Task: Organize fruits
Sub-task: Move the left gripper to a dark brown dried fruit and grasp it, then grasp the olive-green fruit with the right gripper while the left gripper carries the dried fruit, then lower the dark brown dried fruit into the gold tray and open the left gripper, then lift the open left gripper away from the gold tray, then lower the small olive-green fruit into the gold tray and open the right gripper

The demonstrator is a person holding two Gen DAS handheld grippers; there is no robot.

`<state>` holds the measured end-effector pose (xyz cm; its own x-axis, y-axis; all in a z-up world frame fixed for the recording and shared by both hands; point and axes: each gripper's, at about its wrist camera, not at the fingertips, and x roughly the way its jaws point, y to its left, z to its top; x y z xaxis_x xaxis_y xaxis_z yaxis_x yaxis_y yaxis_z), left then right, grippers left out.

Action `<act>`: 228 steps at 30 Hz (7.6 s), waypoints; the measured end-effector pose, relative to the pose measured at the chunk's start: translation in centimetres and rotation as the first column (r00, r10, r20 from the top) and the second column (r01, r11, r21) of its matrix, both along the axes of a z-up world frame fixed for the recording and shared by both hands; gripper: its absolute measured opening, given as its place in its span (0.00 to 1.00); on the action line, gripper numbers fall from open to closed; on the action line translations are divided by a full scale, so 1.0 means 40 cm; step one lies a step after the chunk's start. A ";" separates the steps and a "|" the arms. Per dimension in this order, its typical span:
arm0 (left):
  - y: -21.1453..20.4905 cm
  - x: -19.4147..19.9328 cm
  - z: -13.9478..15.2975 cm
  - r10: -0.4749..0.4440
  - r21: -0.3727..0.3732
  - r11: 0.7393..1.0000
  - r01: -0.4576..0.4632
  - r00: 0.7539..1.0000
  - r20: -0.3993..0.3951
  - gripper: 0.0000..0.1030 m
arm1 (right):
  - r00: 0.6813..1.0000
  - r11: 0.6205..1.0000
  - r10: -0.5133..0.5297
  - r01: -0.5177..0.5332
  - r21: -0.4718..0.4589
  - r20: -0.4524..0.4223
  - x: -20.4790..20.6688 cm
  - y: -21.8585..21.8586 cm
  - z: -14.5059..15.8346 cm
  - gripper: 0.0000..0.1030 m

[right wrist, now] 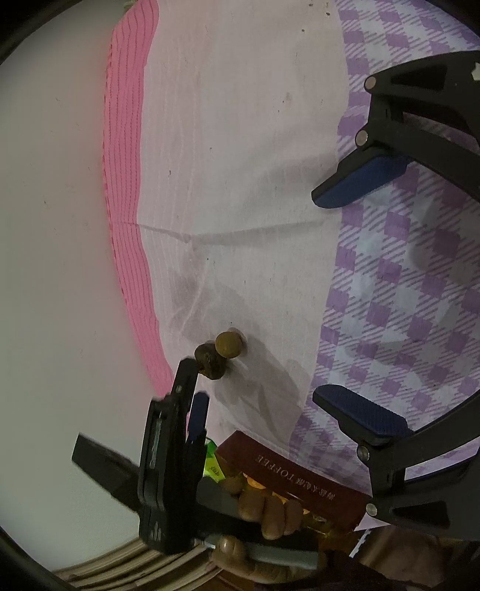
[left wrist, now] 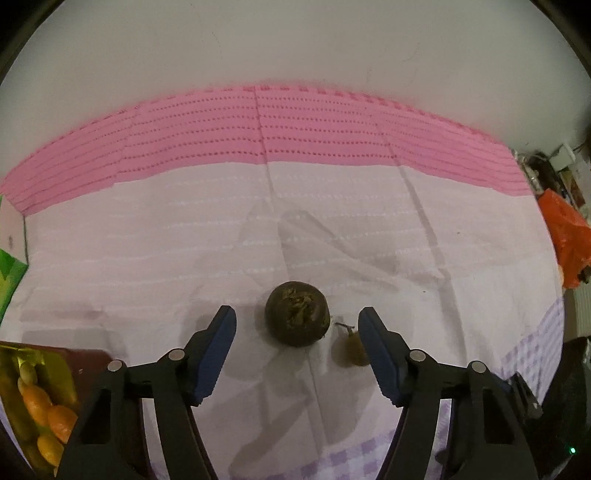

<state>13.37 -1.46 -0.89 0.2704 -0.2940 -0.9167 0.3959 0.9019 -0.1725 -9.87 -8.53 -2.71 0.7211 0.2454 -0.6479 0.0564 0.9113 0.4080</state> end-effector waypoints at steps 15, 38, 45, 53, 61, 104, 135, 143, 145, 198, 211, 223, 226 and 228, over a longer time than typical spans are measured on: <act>0.120 -0.124 0.111 0.170 -0.143 0.977 -0.159 0.983 0.065 0.41 | 0.993 0.993 0.113 -0.111 -0.039 0.032 0.028 0.035 0.065 0.77; 0.522 -0.428 0.270 0.422 -0.146 0.902 -0.406 0.900 0.111 0.41 | 0.966 0.959 0.259 -0.260 -0.110 -0.019 0.240 0.159 0.045 0.22; 0.647 -0.465 0.238 0.511 -0.114 0.858 -0.500 0.854 0.097 0.41 | 0.965 0.959 0.261 -0.261 -0.109 -0.015 0.164 0.227 0.029 0.22; 0.664 -0.478 0.202 0.516 -0.129 0.854 -0.504 0.853 0.077 0.41 | 0.975 0.964 0.220 -0.221 -0.146 -0.027 0.149 0.225 0.018 0.22; 0.655 -0.466 0.171 0.493 -0.112 0.869 -0.482 0.865 0.095 0.41 | 0.977 0.966 0.210 -0.213 -0.148 -0.036 0.154 0.224 0.016 0.22; 0.618 -0.354 0.114 0.413 -0.062 0.911 -0.408 0.905 0.104 0.41 | 0.977 0.968 0.212 -0.214 -0.131 -0.033 0.153 0.219 0.013 0.22; 0.481 -0.227 0.087 0.372 0.000 0.926 -0.378 0.910 0.185 0.41 | 0.976 0.970 0.216 -0.218 -0.111 -0.030 0.152 0.214 0.011 0.23; 0.470 -0.317 0.140 0.370 0.070 0.913 -0.402 0.887 0.278 0.42 | 0.976 0.968 0.216 -0.219 -0.120 -0.032 0.154 0.216 0.012 0.23; 0.470 -0.339 0.151 0.374 0.085 0.907 -0.413 0.881 0.290 0.42 | 0.976 0.967 0.215 -0.218 -0.129 -0.034 0.153 0.220 0.013 0.23; 0.734 -0.542 0.149 0.539 0.134 0.780 -0.612 0.764 0.355 0.66 | 0.849 0.848 0.526 -0.517 -0.121 0.057 0.159 0.666 0.245 0.23; 0.739 -0.532 0.139 0.534 0.130 0.789 -0.601 0.774 0.339 0.66 | 0.844 0.840 0.536 -0.529 -0.117 0.034 0.184 0.703 0.227 0.23; 0.757 -0.522 0.124 0.554 0.138 0.777 -0.614 0.772 0.312 0.67 | 0.844 0.841 0.536 -0.530 -0.109 0.027 0.210 0.722 0.213 0.23; 0.760 -0.521 0.121 0.556 0.140 0.776 -0.615 0.771 0.310 0.67 | 0.843 0.840 0.537 -0.531 -0.109 0.024 0.220 0.726 0.210 0.23; 0.760 -0.520 0.120 0.555 0.142 0.776 -0.615 0.772 0.311 0.67 | 0.844 0.840 0.536 -0.530 -0.115 0.023 0.228 0.732 0.209 0.23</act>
